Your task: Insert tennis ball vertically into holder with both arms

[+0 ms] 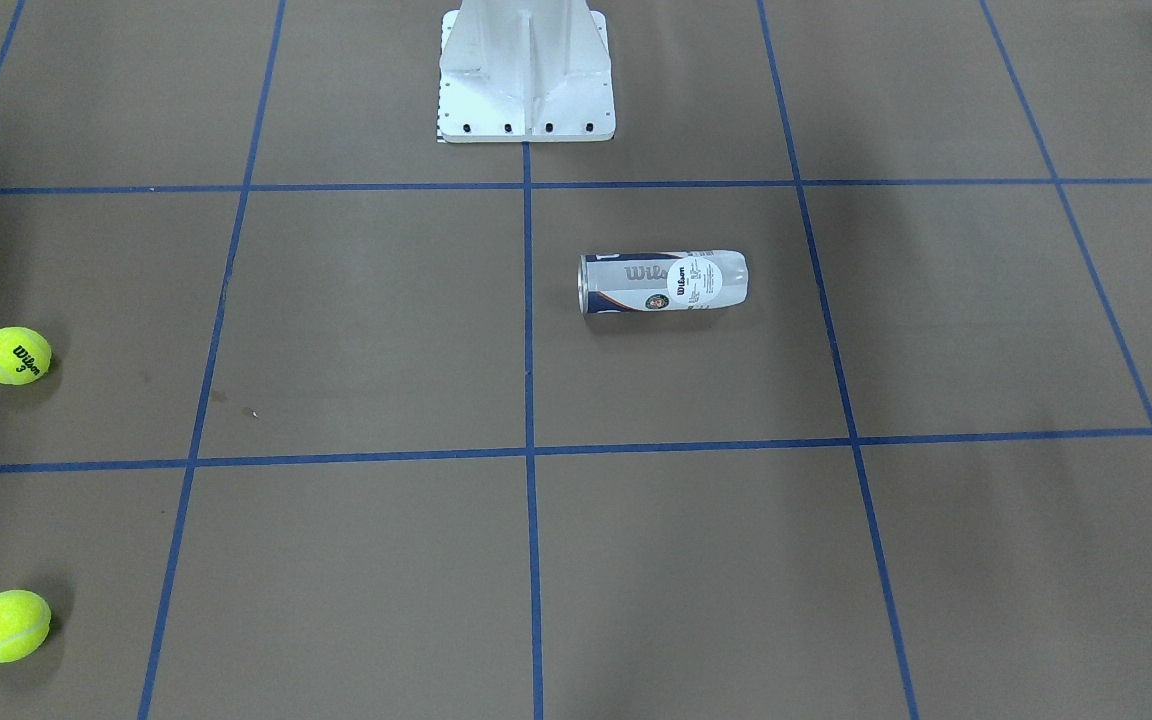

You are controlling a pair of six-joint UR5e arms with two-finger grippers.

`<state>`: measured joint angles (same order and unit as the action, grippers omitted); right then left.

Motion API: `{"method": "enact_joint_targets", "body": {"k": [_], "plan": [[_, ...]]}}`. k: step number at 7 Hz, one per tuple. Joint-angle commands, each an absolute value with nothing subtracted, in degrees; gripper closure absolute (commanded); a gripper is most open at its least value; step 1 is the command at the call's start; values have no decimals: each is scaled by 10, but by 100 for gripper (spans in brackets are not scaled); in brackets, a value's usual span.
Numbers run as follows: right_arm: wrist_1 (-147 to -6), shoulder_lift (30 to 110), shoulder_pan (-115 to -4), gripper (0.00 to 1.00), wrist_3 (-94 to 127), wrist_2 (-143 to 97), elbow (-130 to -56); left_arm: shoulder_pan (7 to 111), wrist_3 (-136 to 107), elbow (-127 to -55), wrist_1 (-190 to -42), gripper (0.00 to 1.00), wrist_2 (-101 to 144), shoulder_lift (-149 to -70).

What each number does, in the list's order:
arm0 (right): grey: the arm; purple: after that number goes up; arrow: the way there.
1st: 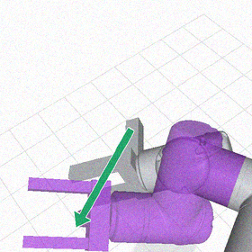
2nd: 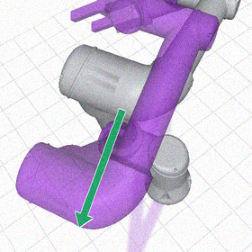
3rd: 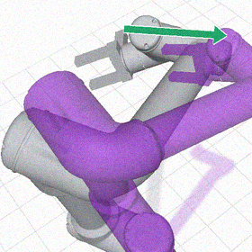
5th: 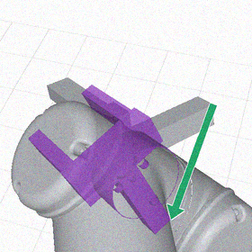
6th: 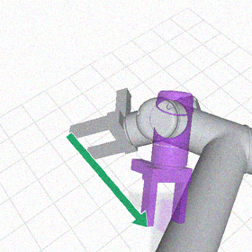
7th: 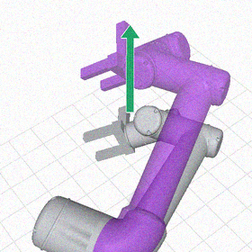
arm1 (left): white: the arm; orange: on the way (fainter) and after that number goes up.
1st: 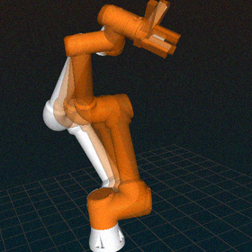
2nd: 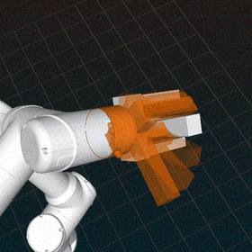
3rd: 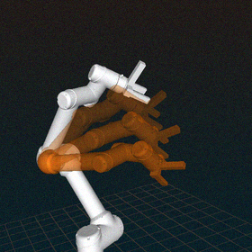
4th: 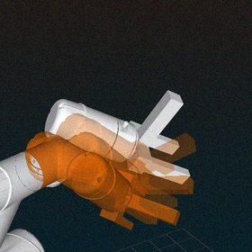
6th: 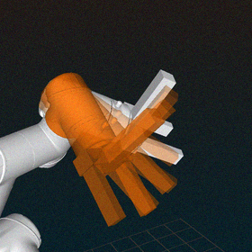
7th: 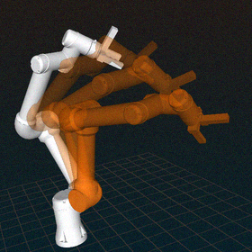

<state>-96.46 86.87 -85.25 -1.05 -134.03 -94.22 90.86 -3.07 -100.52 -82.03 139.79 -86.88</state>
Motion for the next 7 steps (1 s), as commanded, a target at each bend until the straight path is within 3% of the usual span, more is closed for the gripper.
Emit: {"method": "enact_joint_targets", "body": {"k": [1, 7], "plan": [[-964, 871, -853, 0, -11, -1340, -942, 911, -32, -1016, -818, 1, 1397, -868], [-962, 881, -853, 0, -10, -1340, -958, 908, -32, -1056, -857, 1, 1433, -859]]}}
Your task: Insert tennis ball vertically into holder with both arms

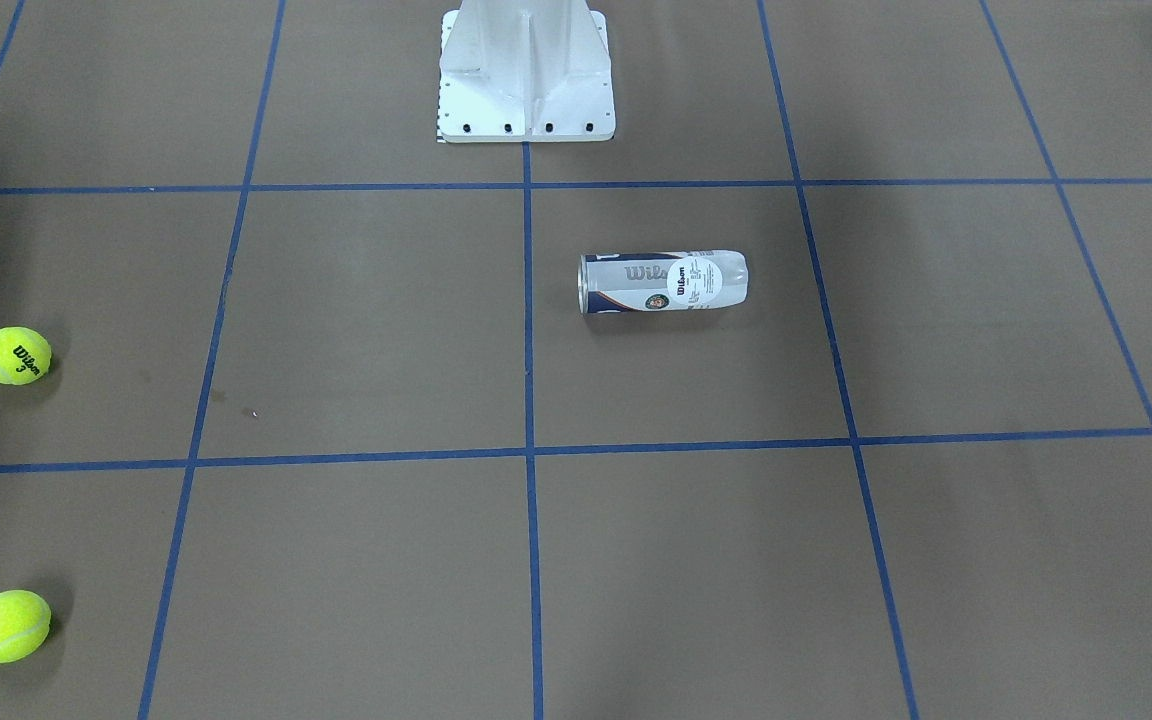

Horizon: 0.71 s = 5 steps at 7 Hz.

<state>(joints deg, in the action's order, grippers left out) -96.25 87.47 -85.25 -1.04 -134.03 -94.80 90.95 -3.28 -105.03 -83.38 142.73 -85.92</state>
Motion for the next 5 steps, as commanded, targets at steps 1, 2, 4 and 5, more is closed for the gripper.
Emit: {"method": "enact_joint_targets", "body": {"k": [1, 2, 4, 5], "plan": [[-962, 888, -852, 0, -10, -1344, -963, 907, -30, -1055, -920, 1, 1433, -848], [-962, 892, -853, 0, -10, -1347, -965, 905, -34, -1054, -997, 1, 1433, -824], [-962, 898, -853, 0, -10, -1348, -970, 884, -33, -1055, -1043, 1, 1433, -827], [-962, 907, -853, 0, -10, -1348, -977, 853, -33, -1055, -1078, 3, 1433, -832]]}}
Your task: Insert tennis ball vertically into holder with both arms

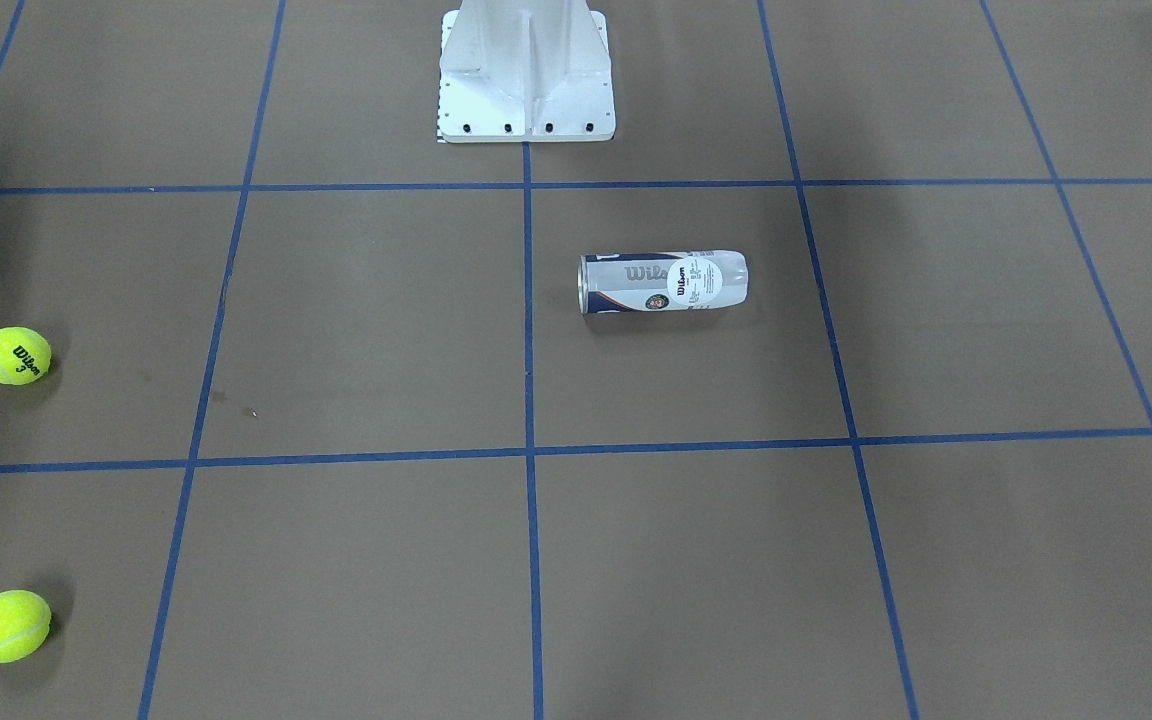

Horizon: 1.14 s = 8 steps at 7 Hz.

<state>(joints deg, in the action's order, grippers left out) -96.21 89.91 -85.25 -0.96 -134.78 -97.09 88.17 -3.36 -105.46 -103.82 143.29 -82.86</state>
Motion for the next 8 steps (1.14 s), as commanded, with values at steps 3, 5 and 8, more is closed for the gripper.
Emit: {"method": "enact_joint_targets", "body": {"k": [3, 5, 8], "plan": [[-963, 918, -853, 0, -10, -1349, -984, 754, -38, -1056, -1088, 9, 1431, -927], [-962, 918, -853, 0, -10, -1348, -984, 712, -58, -1058, -1092, 7, 1424, -1001], [-962, 918, -853, 0, -10, -1348, -984, 608, -54, -1056, -1091, 3, 1422, -1091]]}}
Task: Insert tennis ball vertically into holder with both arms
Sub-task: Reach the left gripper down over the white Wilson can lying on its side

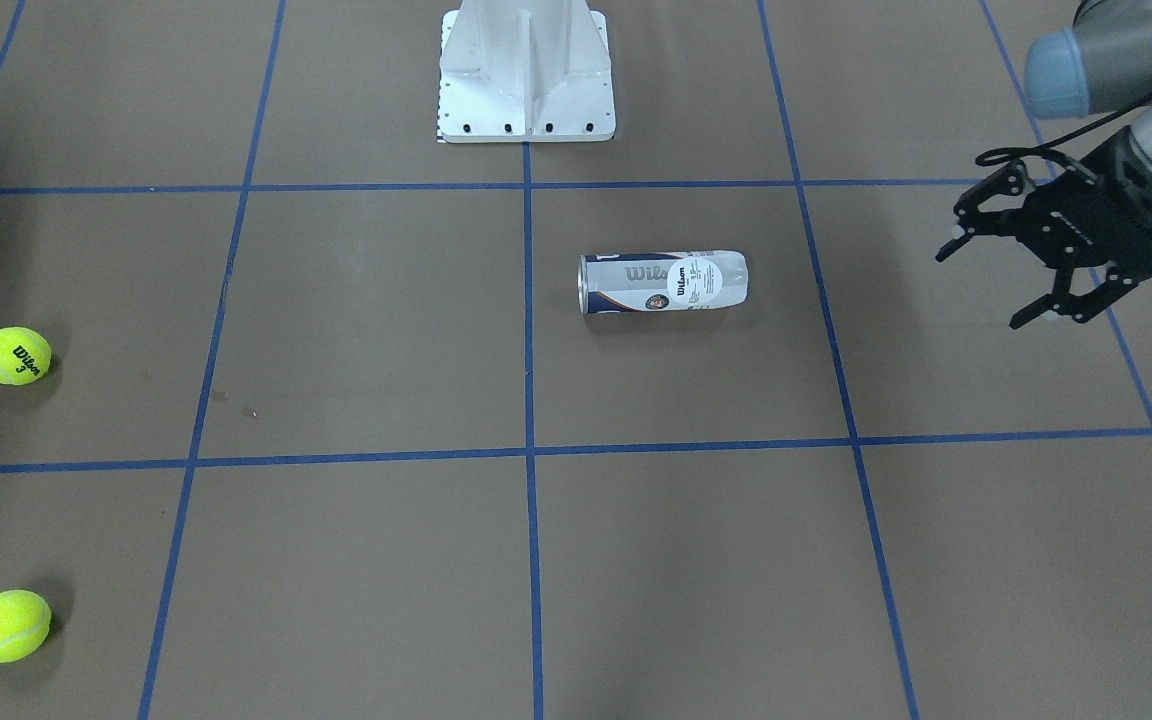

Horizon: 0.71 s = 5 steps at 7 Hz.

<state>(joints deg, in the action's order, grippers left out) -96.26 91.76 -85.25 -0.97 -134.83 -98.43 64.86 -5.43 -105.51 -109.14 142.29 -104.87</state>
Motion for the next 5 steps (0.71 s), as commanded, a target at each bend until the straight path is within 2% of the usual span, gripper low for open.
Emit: {"method": "enact_joint_targets", "body": {"k": [1, 2, 5], "plan": [[-962, 918, -852, 0, -10, -1348, -983, 565, -54, -1051, -1089, 12, 1414, -1112], [-962, 917, -852, 0, -10, -1348, -983, 543, -54, -1049, -1092, 14, 1363, -1137], [-963, 917, -852, 0, -9, -1349, -983, 439, -53, -1048, -1091, 4, 1227, -1180]]}}
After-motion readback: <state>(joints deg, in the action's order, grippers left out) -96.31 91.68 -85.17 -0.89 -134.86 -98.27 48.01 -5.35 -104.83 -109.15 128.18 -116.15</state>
